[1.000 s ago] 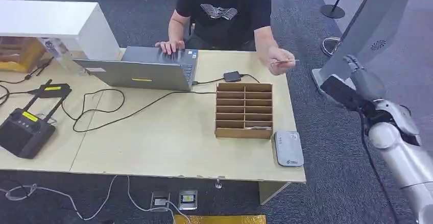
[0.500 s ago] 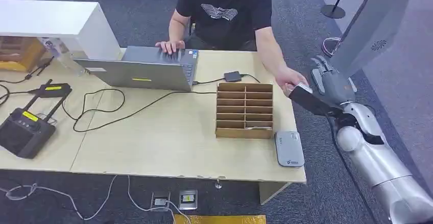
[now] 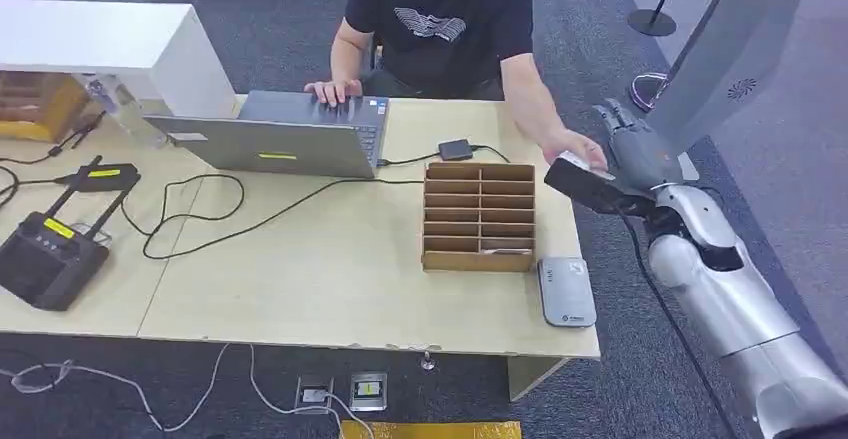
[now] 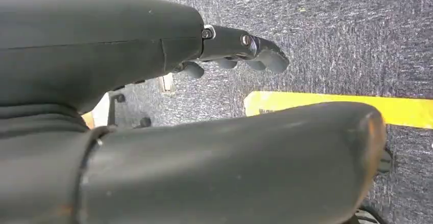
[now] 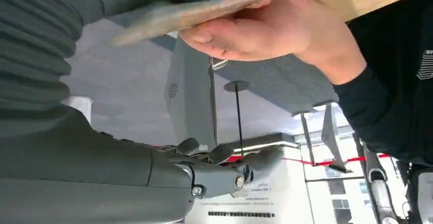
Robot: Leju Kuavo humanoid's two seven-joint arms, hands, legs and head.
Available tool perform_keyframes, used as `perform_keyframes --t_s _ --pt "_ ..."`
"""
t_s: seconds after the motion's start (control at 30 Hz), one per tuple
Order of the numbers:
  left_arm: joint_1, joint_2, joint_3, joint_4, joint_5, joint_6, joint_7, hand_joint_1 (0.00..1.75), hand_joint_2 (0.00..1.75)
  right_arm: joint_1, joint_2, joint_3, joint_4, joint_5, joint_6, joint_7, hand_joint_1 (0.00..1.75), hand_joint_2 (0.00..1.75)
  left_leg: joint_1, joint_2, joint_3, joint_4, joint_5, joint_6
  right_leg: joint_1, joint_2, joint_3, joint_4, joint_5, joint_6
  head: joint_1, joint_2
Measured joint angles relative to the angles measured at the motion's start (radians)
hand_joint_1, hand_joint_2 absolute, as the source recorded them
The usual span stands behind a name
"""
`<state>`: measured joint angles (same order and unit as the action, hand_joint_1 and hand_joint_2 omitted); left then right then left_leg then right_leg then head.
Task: Pass the card to the sensor for recognition and then transmit it.
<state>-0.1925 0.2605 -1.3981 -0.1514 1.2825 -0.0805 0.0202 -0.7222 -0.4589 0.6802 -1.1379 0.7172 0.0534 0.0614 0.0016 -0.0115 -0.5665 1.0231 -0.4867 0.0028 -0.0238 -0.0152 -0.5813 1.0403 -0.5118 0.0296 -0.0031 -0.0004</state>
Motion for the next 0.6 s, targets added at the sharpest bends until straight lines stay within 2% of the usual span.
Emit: perform_keyframes --t_s 0.2,0.6 --pt "0.001 0.0 0.0 0.0 0.006 0.0 0.008 0.0 0.0 0.0 -0.001 -0.006 -0.066 -0.006 0.065 0.033 1.75 1.75 0.0 0.0 0.0 0.0 0.0 0.0 0.0 0.0 0.0 0.0 0.0 0.0 0.0 0.0" --pt "0.001 -0.004 0.0 -0.001 0.006 0.0 0.012 0.0 0.0 0.005 -0.012 -0.04 -0.177 0.002 0.13 0.074 1.75 1.75 0.0 0.001 0.0 0.0 0.0 0.0 0.0 0.001 0.0 0.0 0.0 0.0 0.0 0.0"
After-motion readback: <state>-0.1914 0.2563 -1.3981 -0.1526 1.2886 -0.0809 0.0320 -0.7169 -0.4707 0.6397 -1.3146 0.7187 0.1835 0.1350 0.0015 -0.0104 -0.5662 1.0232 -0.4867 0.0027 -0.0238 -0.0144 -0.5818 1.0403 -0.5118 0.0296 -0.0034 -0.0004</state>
